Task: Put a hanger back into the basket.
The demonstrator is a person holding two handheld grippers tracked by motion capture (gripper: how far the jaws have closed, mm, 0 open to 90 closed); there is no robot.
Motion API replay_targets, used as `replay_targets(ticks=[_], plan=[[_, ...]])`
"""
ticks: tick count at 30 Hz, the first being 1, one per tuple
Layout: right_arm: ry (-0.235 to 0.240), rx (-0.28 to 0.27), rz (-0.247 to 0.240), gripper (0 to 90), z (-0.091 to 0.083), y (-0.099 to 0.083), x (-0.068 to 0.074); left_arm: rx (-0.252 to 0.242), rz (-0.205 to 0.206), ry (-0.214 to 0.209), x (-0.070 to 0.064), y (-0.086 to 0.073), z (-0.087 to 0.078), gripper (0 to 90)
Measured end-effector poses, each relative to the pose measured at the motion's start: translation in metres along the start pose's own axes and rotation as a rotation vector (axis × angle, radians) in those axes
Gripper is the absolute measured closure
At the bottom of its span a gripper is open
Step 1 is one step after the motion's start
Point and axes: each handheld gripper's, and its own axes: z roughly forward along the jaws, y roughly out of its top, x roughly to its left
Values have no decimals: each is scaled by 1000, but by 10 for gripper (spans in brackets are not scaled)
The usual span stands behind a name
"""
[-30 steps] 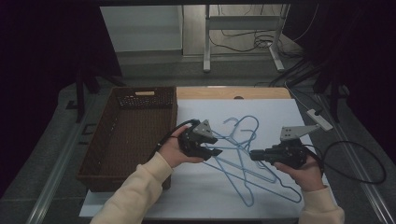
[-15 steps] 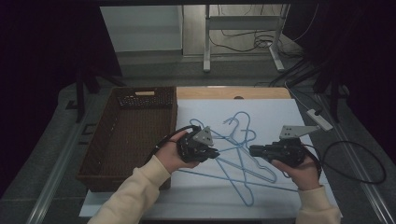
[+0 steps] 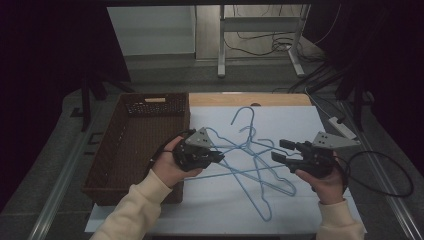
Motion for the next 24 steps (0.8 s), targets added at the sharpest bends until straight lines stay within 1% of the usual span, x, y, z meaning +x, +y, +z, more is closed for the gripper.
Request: replay_targets(ticks=[3, 5, 7, 9, 13, 17, 21, 24], plan=[[-33, -4, 7, 377, 0, -3, -4, -13, -37, 23, 4, -5, -5, 864], [-49, -6, 12, 363, 0, -5, -5, -34, -71, 45, 7, -9, -11, 864], [-65, -2, 11, 350, 1, -7, -7, -48, -89, 55, 10, -12, -17, 865], [-76, 5, 8, 349, 2, -9, -7, -58, -99, 66, 12, -15, -21, 864], [-109, 12, -1, 338, 4, -15, -9, -88, -131, 89, 17, -23, -33, 864], [-121, 34, -3, 338, 6, -20, -10, -112, -145, 112, 19, -29, -45, 864], [-137, 65, -10, 339, 9, -27, -10, -140, -169, 139, 21, -36, -58, 864], [-146, 83, -3, 339, 11, -34, -11, -155, -183, 163, 23, -42, -68, 865]])
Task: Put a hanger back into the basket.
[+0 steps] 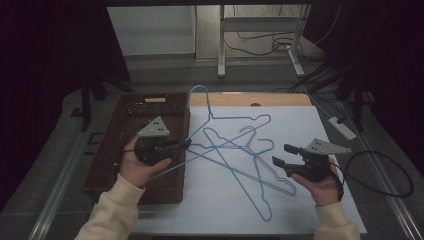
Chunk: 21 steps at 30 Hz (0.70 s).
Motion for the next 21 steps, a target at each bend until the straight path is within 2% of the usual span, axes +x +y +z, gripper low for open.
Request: replay_targets(ticks=[8, 10, 16, 21], plan=[[-4, 75, 26, 333, 7, -25, -4, -25, -37, 61, 13, -15, -27, 865], [-7, 82, 21, 331, 7, -28, -4, -27, -46, 69, 16, -18, -32, 864], [-14, 95, 13, 325, 7, -32, -3, -43, -98, 127, 33, -34, -57, 865], [-22, 102, 9, 320, 7, -34, -4, -54, -147, 197, 47, -48, -76, 864]])
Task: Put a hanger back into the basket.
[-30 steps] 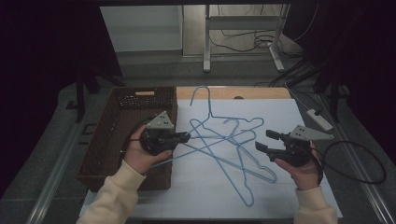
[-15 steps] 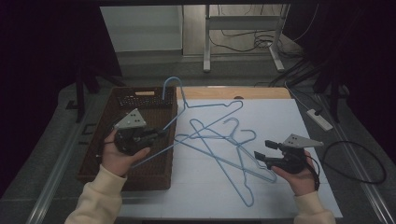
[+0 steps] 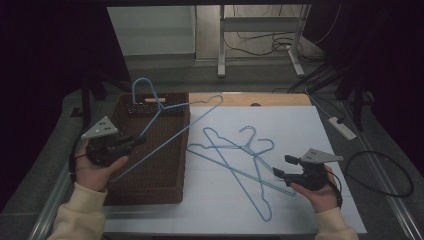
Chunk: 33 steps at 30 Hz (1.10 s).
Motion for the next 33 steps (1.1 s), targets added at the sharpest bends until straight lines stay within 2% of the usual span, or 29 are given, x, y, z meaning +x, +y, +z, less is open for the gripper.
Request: replay_targets(ticks=[1, 3, 7, 9, 15, 20, 28, 33], plan=[[-1, -1, 1, 320, 0, 0, 0, 0, 0, 0, 0, 0, 0, 865], [0, 0, 5, 320, 0, -1, -1, 2, -11, 36, 8, -5, -6, 865], [8, 8, 11, 319, 1, -1, -1, 12, -27, 78, 22, -13, -9, 865], [9, 14, 8, 319, 1, -1, -1, 18, -48, 108, 31, -19, -11, 865], [11, 21, 9, 317, 3, -2, -1, 13, -86, 154, 46, -29, -16, 865], [11, 23, 10, 317, 3, -2, -2, 31, -86, 156, 53, -36, -12, 864], [14, 43, 6, 315, 6, -3, -2, 102, -70, 154, 58, -43, 11, 864], [16, 49, 8, 314, 7, -4, -2, 126, -69, 149, 62, -45, 21, 864]])
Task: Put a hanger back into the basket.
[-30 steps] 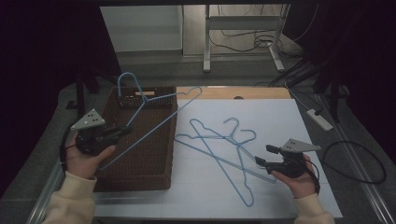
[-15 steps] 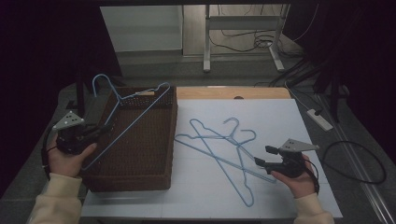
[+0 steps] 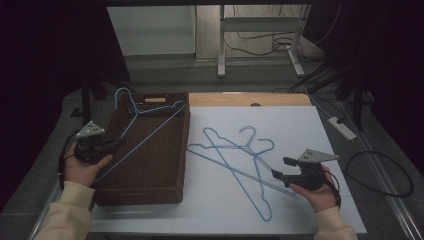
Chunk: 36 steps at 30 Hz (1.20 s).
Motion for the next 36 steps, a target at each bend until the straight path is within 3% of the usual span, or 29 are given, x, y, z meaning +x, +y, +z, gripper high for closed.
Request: replay_targets(ticks=[8, 13, 16, 19, 27, 32, 36], plan=[[1, 10, -8, 313, 1, 0, 1, 56, 24, 4, 0, 4, 23, 864], [6, 13, -9, 315, 2, 0, 1, 126, 51, 22, 0, 4, 39, 863], [7, 13, -12, 315, 2, 0, 1, 155, 37, 41, 5, 5, 40, 863], [6, 15, -9, 313, 2, -1, 0, 223, 50, 90, 8, 3, 44, 861], [9, 19, -11, 312, 2, -1, 1, 313, 41, 105, 8, 3, 53, 856], [10, 26, -13, 309, 3, -1, 1, 406, 24, 113, 9, 1, 63, 849], [12, 27, -14, 308, 4, -1, 1, 448, 14, 121, 11, -2, 69, 838]])
